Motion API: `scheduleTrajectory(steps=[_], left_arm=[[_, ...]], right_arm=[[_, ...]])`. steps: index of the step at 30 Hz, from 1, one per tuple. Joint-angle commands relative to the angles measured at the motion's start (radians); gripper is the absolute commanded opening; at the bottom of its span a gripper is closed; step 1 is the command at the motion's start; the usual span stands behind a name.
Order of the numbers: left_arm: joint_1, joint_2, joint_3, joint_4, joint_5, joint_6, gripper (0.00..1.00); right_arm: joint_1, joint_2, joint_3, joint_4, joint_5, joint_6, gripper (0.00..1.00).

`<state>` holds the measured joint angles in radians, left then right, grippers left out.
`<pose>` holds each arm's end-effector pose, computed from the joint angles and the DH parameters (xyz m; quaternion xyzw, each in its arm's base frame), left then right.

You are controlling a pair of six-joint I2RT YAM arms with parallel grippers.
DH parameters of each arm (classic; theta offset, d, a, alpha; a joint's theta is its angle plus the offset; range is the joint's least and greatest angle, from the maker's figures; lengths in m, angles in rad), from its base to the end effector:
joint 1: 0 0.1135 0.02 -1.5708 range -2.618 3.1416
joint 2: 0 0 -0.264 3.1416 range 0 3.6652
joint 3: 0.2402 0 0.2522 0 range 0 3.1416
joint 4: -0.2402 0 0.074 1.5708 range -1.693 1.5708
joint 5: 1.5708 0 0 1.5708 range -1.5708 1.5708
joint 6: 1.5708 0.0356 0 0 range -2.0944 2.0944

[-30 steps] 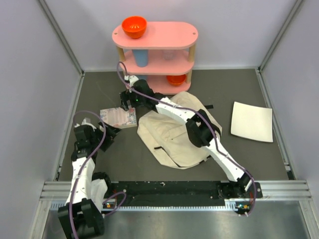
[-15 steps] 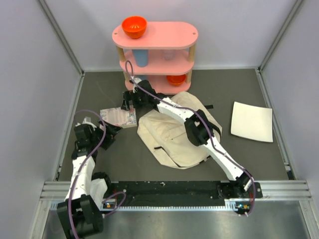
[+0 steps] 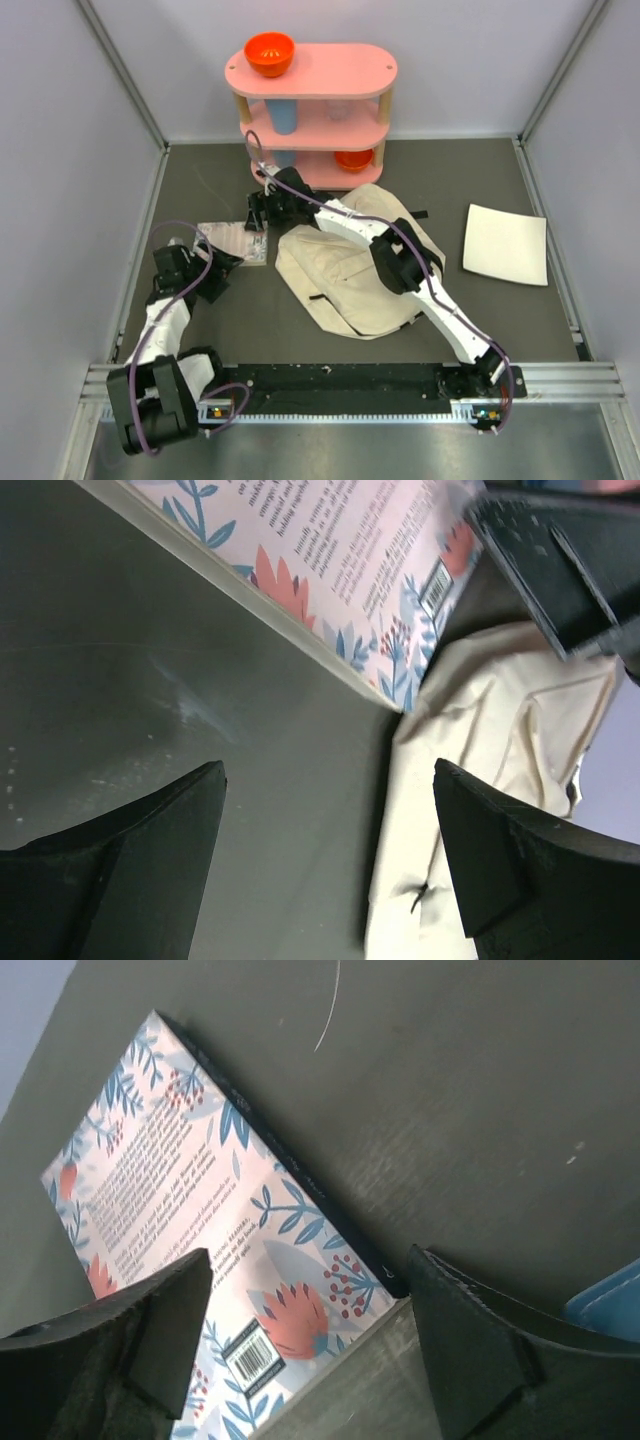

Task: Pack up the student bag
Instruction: Move the book to the center of the board.

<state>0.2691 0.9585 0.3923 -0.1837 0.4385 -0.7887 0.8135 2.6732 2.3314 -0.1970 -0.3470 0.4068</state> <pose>0.1823 0.0346 0.1764 -0.3767 0.8165 -0.2928 0.3252 0.4025 0.4434 0.1520 -0.2564 0.8219 0.4015 0.3123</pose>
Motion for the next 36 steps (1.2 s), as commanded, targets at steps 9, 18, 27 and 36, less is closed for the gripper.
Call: scheduleTrajectory(steps=[9,18,27,36], left_arm=[[0.035,0.200,0.134,0.107,-0.081,0.035,0.89],[0.051,0.138,0.191,-0.095,-0.211,0.175,0.89],[0.056,0.137,0.168,-0.086,-0.239,0.190,0.89],[0.058,0.247,0.163,0.013,-0.135,0.172,0.88]], right_arm=[[0.090,-0.243,-0.234,-0.073,-0.096,-0.036,0.44],[0.133,-0.366,-0.365,-0.061,-0.094,-0.063,0.57],[0.043,-0.195,-0.146,-0.065,-0.142,0.102,0.69],[0.050,-0.116,-0.133,-0.056,-0.279,0.139,0.70]])
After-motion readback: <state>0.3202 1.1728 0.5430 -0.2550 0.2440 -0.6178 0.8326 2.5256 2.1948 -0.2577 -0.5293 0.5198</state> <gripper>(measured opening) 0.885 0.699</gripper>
